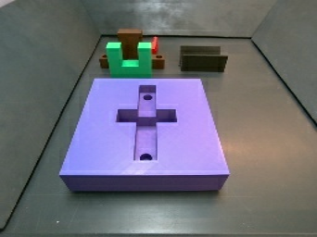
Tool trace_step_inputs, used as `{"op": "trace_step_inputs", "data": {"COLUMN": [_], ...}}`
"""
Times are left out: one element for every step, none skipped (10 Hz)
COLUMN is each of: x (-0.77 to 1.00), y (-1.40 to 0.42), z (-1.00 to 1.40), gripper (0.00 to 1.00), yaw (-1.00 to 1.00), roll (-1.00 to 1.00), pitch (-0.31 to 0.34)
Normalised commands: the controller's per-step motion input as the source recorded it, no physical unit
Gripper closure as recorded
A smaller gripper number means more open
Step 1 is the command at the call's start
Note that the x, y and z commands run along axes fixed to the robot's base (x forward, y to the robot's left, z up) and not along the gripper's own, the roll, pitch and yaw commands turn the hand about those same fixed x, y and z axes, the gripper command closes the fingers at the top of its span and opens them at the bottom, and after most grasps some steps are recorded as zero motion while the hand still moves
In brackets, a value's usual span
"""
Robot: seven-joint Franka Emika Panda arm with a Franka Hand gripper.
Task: Pick up the green object. Move up. Move to above the board. Insert the green object.
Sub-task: Pick up the green object.
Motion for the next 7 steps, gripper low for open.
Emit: {"op": "trace_step_inputs", "data": {"x": [-0.10,0.00,-0.19,-0.11,-0.02,0.07,0.19], "y": [-0.13,-0.10,-0.23,-0.68,-0.86,-0.85,-0.83], "z": [-0.09,0.00,-0.17,-0.21,-0.19,-0.17,-0.17], "gripper": [0.00,0.00,0.00,0.00,0.00,0.00,0.00], "yaw": [0.00,0.00,0.14,0.05,0.00,-0.07,-0.05], "roll": [-0.09,0.00,-0.10,-0.04,0.00,0.05,0.09], "pitch": [0.043,0.000,-0.021,-0.019,-0.027,0.000,0.016]}}
